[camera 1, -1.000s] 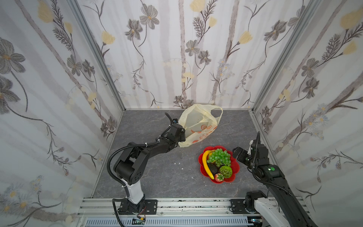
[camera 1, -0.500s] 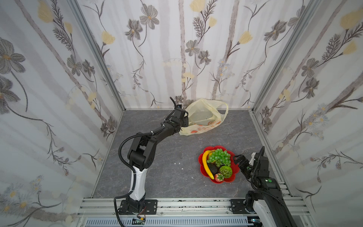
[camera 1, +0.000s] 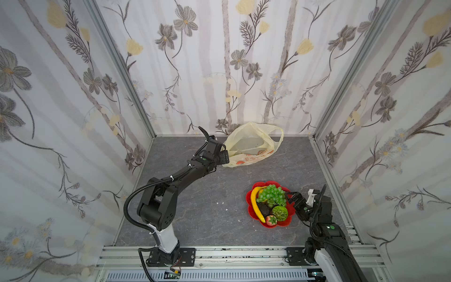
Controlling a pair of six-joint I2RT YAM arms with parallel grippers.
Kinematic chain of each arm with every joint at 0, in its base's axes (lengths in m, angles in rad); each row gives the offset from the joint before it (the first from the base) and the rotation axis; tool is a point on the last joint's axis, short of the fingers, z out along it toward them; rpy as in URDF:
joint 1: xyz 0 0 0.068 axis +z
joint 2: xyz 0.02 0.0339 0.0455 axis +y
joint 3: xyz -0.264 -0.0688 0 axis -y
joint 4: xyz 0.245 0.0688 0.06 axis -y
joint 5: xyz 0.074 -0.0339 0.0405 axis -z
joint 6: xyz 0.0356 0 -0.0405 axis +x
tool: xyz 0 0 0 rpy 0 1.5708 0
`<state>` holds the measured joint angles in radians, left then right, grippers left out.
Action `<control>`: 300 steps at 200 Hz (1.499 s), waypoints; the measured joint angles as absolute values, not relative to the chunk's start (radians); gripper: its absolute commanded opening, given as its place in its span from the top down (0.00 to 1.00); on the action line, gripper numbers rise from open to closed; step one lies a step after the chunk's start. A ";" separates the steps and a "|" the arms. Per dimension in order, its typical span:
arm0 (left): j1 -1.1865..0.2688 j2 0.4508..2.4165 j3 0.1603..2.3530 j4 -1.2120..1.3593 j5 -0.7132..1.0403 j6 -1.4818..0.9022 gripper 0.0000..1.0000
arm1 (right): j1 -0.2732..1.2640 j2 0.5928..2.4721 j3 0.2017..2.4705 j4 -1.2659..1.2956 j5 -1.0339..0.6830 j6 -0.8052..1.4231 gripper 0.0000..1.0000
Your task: Take the fake fruits out of the plastic bag
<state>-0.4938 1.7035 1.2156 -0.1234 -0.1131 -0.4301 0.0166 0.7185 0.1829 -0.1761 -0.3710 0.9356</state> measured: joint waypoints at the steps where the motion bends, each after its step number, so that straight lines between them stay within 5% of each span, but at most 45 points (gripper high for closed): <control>1: -0.494 1.697 1.207 -0.122 -0.114 -0.431 0.12 | 0.020 0.722 0.183 -0.173 -0.371 0.937 0.00; 91: -0.430 1.341 0.750 0.044 -0.204 -0.533 0.10 | 0.249 0.937 0.191 0.070 -0.333 1.058 0.00; 194: -0.393 1.146 0.560 0.126 -0.260 -0.555 0.08 | 0.510 1.313 0.309 0.416 -0.253 1.222 0.00; 252: -0.393 1.122 0.540 0.153 -0.268 -0.553 0.04 | 0.538 1.452 0.382 0.503 -0.243 1.229 0.00; 300: -0.393 1.122 0.538 0.165 -0.325 -0.549 0.00 | 0.465 1.369 0.446 0.355 -0.189 1.117 0.00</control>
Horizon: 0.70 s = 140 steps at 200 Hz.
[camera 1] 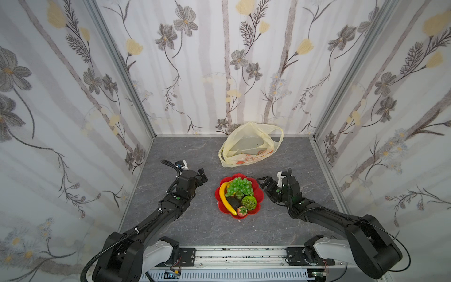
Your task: Take the fake fruits out of the plastic bag
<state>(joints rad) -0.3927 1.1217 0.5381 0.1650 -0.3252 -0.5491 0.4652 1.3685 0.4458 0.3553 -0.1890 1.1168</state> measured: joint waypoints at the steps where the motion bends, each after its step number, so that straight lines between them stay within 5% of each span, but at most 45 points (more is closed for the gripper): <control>1: -0.393 1.122 0.538 0.165 -0.329 -0.549 0.00 | 0.462 1.363 0.451 0.345 -0.184 1.109 0.00; 66: -0.381 1.123 0.505 0.270 -0.641 -0.416 0.00 | 0.205 1.168 0.593 0.033 0.117 0.712 0.00; 140: -0.204 1.269 0.380 0.597 -0.674 -0.223 0.00 | 0.112 1.156 0.364 0.321 0.392 0.299 0.00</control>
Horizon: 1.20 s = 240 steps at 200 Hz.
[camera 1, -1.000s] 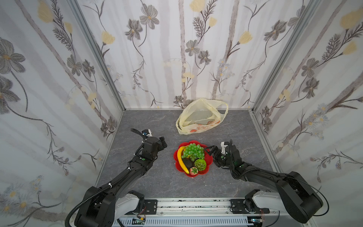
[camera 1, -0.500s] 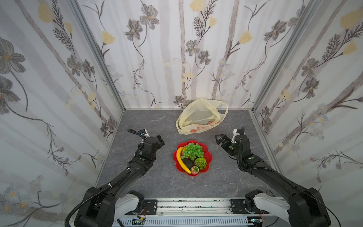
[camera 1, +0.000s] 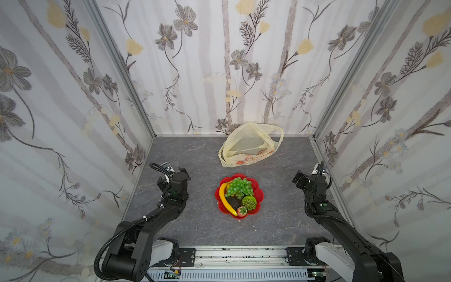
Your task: Take the fake fruits out of the plastic bag
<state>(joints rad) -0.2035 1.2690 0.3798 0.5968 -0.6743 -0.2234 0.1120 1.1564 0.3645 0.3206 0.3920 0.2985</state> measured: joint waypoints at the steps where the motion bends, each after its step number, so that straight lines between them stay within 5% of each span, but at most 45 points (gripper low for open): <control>1: -0.201 1.274 0.375 0.607 -0.669 -0.221 0.00 | 0.112 1.159 0.361 0.326 0.393 0.295 0.00; 100: -0.067 1.583 0.224 1.246 -0.255 -0.059 0.00 | 0.044 1.345 0.213 0.980 0.132 0.063 0.00; 138: -0.061 1.585 0.224 1.305 -0.263 -0.064 0.00 | 0.039 1.491 0.202 1.152 0.067 0.026 0.00; 240: -0.060 1.585 0.224 1.328 -0.265 -0.075 0.00 | 0.033 1.503 0.207 1.251 0.146 0.051 0.00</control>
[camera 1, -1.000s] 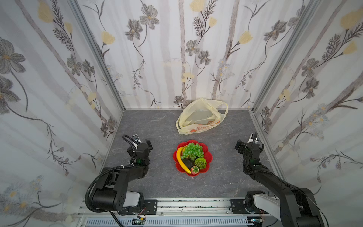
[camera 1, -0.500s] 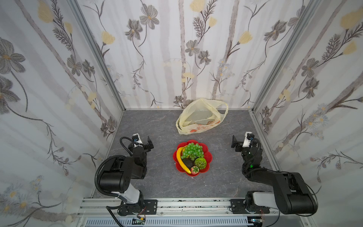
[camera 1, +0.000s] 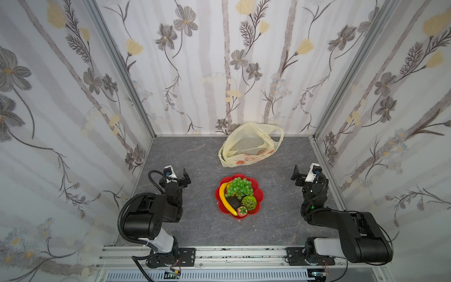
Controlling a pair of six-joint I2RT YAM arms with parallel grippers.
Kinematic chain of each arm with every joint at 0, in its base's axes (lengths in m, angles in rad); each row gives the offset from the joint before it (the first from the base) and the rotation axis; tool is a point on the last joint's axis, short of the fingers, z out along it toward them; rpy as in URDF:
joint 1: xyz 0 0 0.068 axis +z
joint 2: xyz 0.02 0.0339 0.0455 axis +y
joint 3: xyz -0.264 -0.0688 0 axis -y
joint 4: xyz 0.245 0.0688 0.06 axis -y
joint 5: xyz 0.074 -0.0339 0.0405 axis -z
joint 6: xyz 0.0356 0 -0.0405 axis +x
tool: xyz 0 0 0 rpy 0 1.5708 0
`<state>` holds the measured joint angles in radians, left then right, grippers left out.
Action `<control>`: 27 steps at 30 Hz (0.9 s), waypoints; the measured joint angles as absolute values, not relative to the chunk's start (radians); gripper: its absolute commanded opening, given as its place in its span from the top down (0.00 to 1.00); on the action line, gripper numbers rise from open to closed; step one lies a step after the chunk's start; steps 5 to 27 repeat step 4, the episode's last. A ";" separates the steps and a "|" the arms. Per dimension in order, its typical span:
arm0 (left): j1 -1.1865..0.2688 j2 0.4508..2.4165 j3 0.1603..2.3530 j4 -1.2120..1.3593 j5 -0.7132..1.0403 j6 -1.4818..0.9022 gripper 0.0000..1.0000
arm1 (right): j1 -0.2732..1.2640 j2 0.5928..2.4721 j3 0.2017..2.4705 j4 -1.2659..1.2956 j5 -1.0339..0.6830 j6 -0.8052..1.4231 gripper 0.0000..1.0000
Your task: Take the fake fruits out of the plastic bag
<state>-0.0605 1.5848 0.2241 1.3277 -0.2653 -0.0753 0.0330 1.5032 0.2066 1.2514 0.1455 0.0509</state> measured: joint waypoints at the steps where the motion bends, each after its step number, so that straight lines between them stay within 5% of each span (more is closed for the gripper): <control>1: -0.060 1.585 0.224 1.328 -0.265 -0.075 0.00 | 0.031 1.503 0.210 1.253 0.136 0.051 0.00; 27: -0.060 1.585 0.224 1.328 -0.265 -0.075 0.00 | 0.031 1.503 0.210 1.252 0.126 0.048 0.00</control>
